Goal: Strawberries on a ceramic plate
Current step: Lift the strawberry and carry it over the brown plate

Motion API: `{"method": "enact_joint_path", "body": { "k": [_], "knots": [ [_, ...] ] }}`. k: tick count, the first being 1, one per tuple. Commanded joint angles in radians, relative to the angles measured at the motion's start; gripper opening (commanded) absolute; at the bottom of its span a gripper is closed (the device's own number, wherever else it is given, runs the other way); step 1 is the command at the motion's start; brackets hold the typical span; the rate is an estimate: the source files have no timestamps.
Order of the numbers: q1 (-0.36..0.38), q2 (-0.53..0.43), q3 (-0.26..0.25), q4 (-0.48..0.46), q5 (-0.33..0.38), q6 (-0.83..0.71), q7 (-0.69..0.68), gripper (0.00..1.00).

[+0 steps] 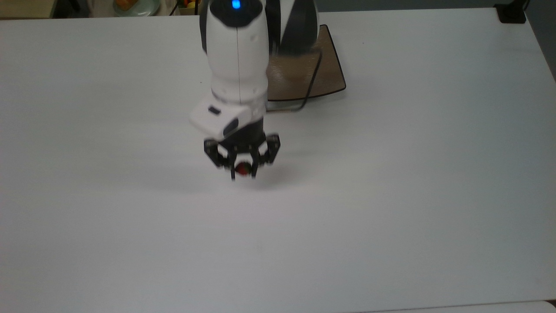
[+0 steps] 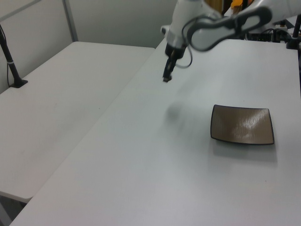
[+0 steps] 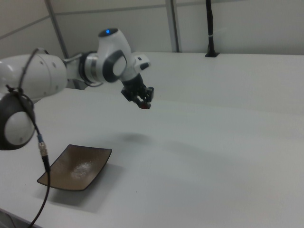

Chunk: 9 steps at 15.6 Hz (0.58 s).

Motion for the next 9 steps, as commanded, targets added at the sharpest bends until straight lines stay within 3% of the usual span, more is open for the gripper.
{"method": "enact_joint_path", "body": {
  "k": [1, 6, 9],
  "knots": [
    [0.012, -0.171, 0.002, -0.115, 0.006, -0.201, 0.013, 0.06],
    [0.017, -0.285, 0.021, -0.14, 0.04, -0.55, -0.03, 0.06],
    [0.04, -0.387, 0.027, -0.274, 0.074, -0.621, -0.099, 0.05]
  ]
}}
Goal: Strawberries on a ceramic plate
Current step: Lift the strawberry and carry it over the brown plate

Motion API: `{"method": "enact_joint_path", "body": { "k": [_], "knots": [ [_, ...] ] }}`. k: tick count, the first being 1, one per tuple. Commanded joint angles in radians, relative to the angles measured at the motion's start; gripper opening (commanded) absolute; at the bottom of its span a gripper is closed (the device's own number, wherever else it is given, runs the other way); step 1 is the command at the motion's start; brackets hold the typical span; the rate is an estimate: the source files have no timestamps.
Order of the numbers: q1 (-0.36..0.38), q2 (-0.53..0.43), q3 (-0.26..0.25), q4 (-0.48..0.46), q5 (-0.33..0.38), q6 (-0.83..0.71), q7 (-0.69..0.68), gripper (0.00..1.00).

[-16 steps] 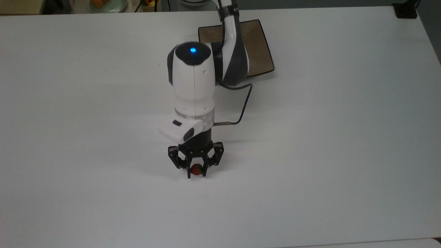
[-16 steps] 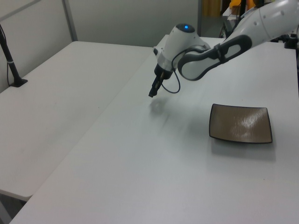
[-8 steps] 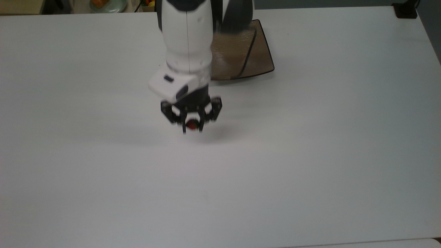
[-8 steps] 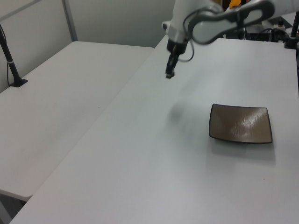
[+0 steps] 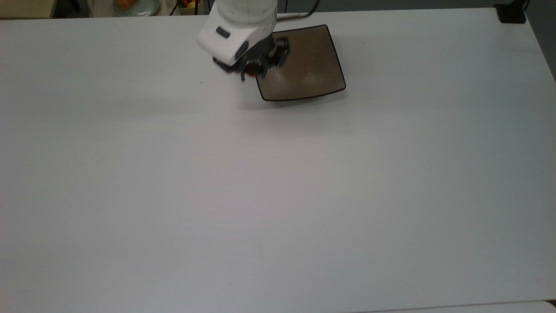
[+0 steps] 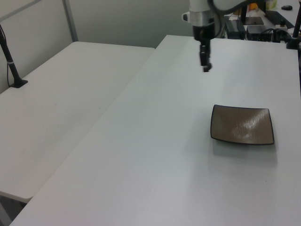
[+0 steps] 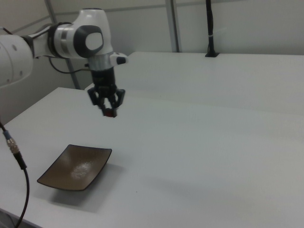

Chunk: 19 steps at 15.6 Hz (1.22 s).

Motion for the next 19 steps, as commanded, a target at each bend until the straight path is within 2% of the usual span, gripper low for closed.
{"method": "enact_joint_path", "body": {
  "k": [1, 4, 6, 10, 19],
  "knots": [
    [0.037, -0.159, 0.0, -0.221, 0.049, -0.041, -0.065, 0.05],
    [0.055, -0.196, 0.034, -0.321, 0.052, -0.044, -0.063, 0.05],
    [0.055, -0.196, 0.072, -0.361, 0.052, -0.039, -0.059, 0.06],
    [0.057, -0.187, 0.114, -0.444, 0.052, 0.007, -0.054, 0.06],
    [0.072, -0.135, 0.117, -0.582, 0.054, 0.315, 0.01, 0.06]
  ]
}}
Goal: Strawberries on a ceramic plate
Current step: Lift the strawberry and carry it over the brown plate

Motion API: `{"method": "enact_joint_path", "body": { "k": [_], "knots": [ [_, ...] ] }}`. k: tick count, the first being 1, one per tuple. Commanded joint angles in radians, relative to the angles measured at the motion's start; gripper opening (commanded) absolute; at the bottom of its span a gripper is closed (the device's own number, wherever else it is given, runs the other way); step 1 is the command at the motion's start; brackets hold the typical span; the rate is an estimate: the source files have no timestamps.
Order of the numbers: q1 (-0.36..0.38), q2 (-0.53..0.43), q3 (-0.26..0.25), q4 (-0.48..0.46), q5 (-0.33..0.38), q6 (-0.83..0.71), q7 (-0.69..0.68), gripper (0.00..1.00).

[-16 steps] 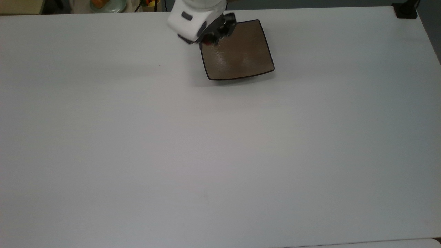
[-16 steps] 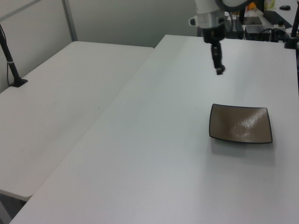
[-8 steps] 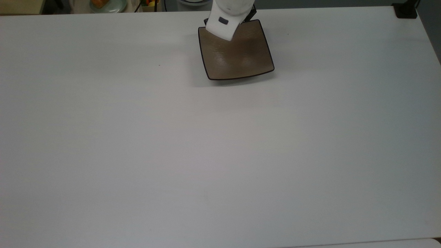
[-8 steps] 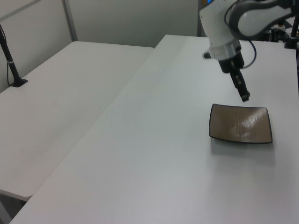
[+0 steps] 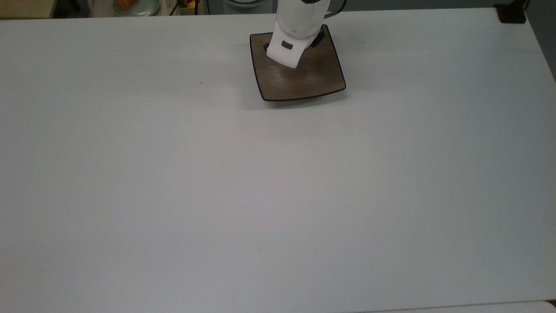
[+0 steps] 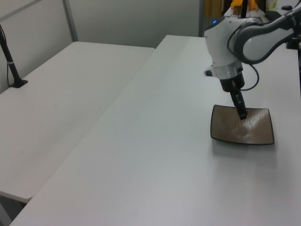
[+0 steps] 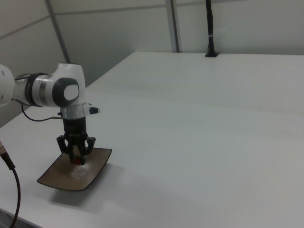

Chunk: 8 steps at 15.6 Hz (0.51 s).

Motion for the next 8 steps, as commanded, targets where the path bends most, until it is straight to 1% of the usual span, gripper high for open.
{"method": "enact_joint_path", "body": {
  "k": [1, 2, 3, 4, 5, 6, 7, 8],
  "knots": [
    [0.015, 0.012, -0.001, -0.057, 0.013, 0.126, 0.051, 0.06],
    [0.014, 0.012, -0.001, -0.06, 0.013, 0.134, 0.057, 0.07],
    [0.014, 0.015, -0.001, -0.06, 0.013, 0.134, 0.057, 0.11],
    [0.014, 0.017, -0.001, -0.06, 0.013, 0.132, 0.057, 0.19],
    [0.014, 0.023, -0.001, -0.057, 0.013, 0.132, 0.057, 0.38],
    [0.012, 0.026, -0.001, -0.054, 0.013, 0.126, 0.057, 0.63],
    [0.012, 0.024, -0.001, -0.054, 0.013, 0.121, 0.057, 0.82],
    [0.014, 0.023, 0.001, -0.054, 0.011, 0.121, 0.057, 0.92]
  ]
}}
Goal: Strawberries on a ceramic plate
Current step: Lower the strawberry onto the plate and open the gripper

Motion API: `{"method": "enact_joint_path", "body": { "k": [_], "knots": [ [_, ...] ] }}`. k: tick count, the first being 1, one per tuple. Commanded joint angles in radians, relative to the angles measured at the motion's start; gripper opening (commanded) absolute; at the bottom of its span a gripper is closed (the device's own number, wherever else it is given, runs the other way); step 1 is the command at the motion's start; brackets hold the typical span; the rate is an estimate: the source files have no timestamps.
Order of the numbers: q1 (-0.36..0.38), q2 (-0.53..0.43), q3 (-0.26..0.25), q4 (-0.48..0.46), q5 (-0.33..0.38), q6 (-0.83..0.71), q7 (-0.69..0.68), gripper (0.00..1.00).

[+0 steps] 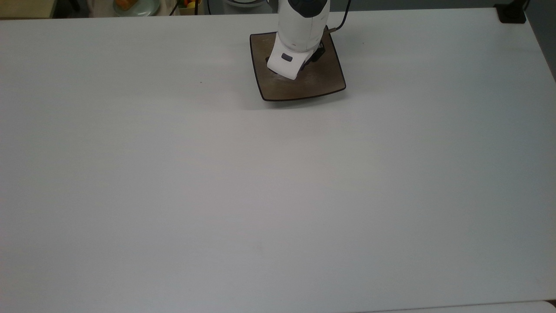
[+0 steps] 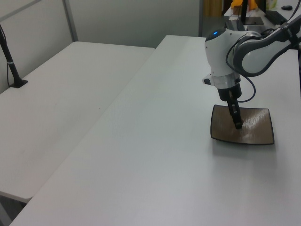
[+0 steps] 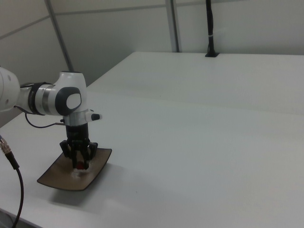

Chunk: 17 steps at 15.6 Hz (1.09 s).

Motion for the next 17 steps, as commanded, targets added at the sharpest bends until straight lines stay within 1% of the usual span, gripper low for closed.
{"method": "enact_joint_path", "body": {
  "k": [1, 3, 7, 10, 13, 14, 17],
  "knots": [
    [0.009, -0.011, 0.0, -0.009, 0.011, 0.007, 0.022, 1.0],
    [0.009, -0.013, -0.002, -0.006, 0.011, -0.002, 0.024, 1.0],
    [0.006, -0.023, -0.002, 0.072, 0.008, -0.06, 0.093, 1.0],
    [-0.003, -0.048, -0.003, 0.174, 0.002, -0.152, 0.096, 1.0],
    [-0.025, -0.071, -0.016, 0.304, -0.003, -0.272, 0.096, 1.0],
    [-0.031, -0.077, -0.023, 0.341, -0.003, -0.307, 0.097, 1.0],
    [-0.034, -0.105, -0.075, 0.436, -0.003, -0.387, 0.096, 1.0]
  ]
}}
